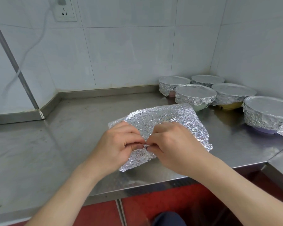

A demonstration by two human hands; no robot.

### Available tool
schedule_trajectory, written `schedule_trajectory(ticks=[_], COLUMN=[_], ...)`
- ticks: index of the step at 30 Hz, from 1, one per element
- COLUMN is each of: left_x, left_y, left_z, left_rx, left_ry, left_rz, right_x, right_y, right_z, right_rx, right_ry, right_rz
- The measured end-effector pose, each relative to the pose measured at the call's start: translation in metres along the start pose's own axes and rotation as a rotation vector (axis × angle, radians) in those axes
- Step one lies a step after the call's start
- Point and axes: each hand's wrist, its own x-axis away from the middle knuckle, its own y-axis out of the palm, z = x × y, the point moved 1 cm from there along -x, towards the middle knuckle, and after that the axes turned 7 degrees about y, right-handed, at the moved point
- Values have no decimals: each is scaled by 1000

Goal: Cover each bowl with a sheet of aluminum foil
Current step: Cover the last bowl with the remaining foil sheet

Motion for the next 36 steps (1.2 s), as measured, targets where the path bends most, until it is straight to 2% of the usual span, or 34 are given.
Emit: schedule_trajectory(ticks=[5, 13, 17, 20, 31, 36], left_x=[-1, 0, -1, -1, 1, 5], left_y=[-3, -19, -10, -8, -3, -13], left_z=[-1, 3, 6, 1, -10, -19], left_rx=[-11, 64, 140, 180, 82, 24], left_ry=[-18, -105, -127, -139, -40, -21], left_rz=[-9, 22, 3, 21, 29, 4], right_x=[-1, 8, 12, 12, 11, 5], right_y=[5, -20, -14, -10, 16, 15], right_z=[-6, 22, 23, 21, 4, -9], right_rx=[-29, -310, -297, -281, -21, -100], right_ry=[28, 128, 139, 117, 51, 113], right_rz=[62, -5, -70, -57, 113, 75])
